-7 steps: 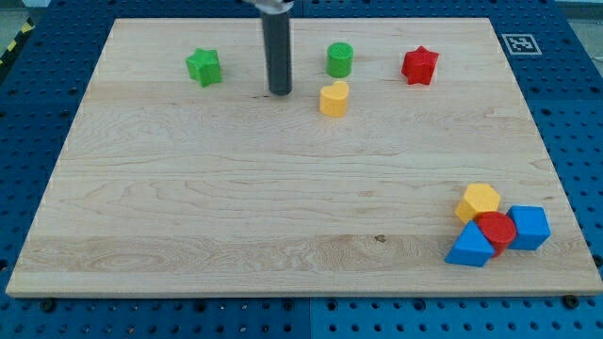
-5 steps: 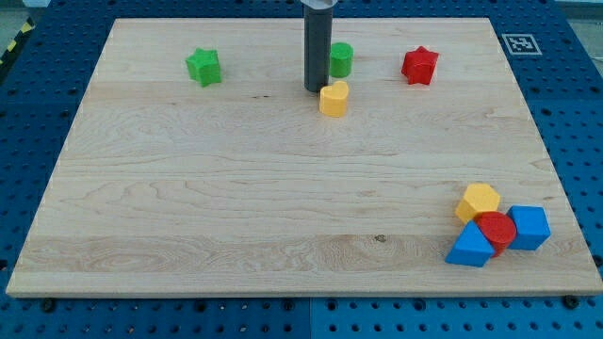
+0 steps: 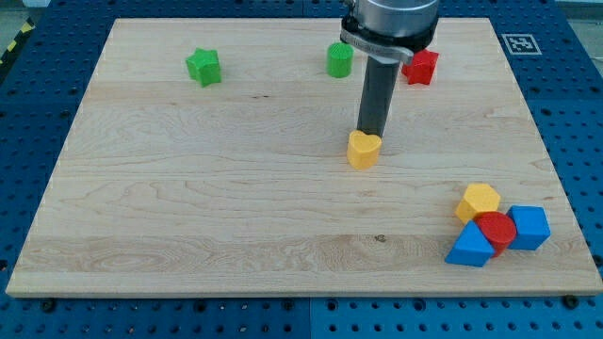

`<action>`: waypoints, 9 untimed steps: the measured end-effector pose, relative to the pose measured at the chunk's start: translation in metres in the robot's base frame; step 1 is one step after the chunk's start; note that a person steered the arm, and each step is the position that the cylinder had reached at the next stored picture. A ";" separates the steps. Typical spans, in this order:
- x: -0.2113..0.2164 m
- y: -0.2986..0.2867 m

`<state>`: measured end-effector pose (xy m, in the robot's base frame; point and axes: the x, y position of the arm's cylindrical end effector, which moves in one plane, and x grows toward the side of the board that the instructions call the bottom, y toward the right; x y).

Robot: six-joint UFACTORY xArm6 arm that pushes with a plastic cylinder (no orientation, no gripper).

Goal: Slide the yellow heart closer to yellow hexagon

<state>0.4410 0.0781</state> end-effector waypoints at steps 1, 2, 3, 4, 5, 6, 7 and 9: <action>0.024 -0.012; 0.027 -0.045; 0.035 -0.082; 0.047 -0.074; 0.054 -0.048; 0.054 -0.017; 0.054 0.019; 0.060 0.052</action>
